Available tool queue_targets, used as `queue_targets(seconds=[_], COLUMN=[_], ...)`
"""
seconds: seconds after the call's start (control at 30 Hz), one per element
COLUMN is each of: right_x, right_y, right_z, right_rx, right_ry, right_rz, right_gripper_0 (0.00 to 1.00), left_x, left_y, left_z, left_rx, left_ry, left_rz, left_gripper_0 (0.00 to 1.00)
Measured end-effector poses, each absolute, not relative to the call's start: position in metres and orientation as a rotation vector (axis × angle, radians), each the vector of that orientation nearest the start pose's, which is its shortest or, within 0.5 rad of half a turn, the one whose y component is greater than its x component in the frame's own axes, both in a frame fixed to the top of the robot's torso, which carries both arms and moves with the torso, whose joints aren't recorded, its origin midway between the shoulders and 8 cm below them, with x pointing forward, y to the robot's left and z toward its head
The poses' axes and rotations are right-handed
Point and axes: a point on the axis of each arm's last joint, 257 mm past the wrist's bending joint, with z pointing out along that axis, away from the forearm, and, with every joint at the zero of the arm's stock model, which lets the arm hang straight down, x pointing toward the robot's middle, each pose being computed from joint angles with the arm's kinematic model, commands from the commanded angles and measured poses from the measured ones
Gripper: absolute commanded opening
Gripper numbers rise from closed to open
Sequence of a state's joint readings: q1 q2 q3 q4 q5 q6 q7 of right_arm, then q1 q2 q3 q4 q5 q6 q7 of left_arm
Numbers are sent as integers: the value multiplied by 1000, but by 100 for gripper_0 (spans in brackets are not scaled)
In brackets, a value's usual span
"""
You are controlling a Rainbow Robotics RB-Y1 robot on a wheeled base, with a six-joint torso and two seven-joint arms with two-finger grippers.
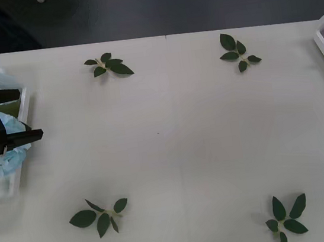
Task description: Put the red flowers into the right box and the blue flowers into the left box
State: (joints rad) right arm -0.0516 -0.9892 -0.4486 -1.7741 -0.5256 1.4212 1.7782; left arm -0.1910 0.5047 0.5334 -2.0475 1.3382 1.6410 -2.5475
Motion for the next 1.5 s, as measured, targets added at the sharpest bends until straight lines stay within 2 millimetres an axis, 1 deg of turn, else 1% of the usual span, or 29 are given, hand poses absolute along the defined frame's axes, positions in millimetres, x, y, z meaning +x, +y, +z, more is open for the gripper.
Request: queue_targets(seconds=[0.13,0.17,0.27,0.33,0.47,0.6,0.7,0.83,0.9,1.0,1.07,1.1,1.13,1.2,1.23,1.27,1.3,1.33,1.5], right_x=[420,423,431,437,445,455,468,489,495,499,498,498,497,496,495,494,494,493,491], right_y=[-625,-629,-650,-661,-678,-692,-696,-698,-699,-704,-707,-707,-708,-709,-710,-711,-711,-712,-713], right_z=[-134,-137,-144,-153,-174,-185,-185,-179,-179,-175,-174,-174,-174,-175,-176,-177,-178,-179,-180], right_rx=[-38,-14,19,28,42,52,42,18,9,-10,-13,-11,-9,-6,-3,-1,2,4,7], right_ry=[2460,2457,2432,2414,2414,2405,2373,2306,2296,2278,2276,2276,2277,2279,2282,2285,2287,2290,2293], right_rz=[-722,-716,-757,-768,-784,-814,-823,-828,-835,-872,-888,-890,-890,-890,-890,-891,-892,-892,-893], right_gripper_0=[0,0,0,0,0,0,0,0,0,0,0,2,12,43,64,81,91,92,92], left_x=[414,414,414,414,414,414,414,414,414,414,414,414,414,414,414,414,414,414,414], left_y=[255,255,255,254,254,254,254,254,254,254,254,254,254,254,254,254,254,254,254], left_z=[-101,-101,-101,-101,-101,-101,-101,-101,-101,-101,-101,-101,-101,-101,-101,-101,-101,-101,-101], left_rx=[1185,1185,1185,1185,1186,1186,1186,1186,1186,1186,1186,1186,1186,1186,1186,1186,1186,1186,1186], left_ry=[1749,1749,1749,1748,1748,1748,1748,1747,1747,1747,1747,1747,1747,1747,1747,1747,1747,1747,1747], left_rz=[-256,-256,-256,-255,-255,-255,-255,-254,-254,-254,-254,-254,-254,-254,-254,-254,-254,-254,-254], left_gripper_0=[100,100,100,100,100,100,100,100,100,100,100,100,100,100,100,100,100,100,100])
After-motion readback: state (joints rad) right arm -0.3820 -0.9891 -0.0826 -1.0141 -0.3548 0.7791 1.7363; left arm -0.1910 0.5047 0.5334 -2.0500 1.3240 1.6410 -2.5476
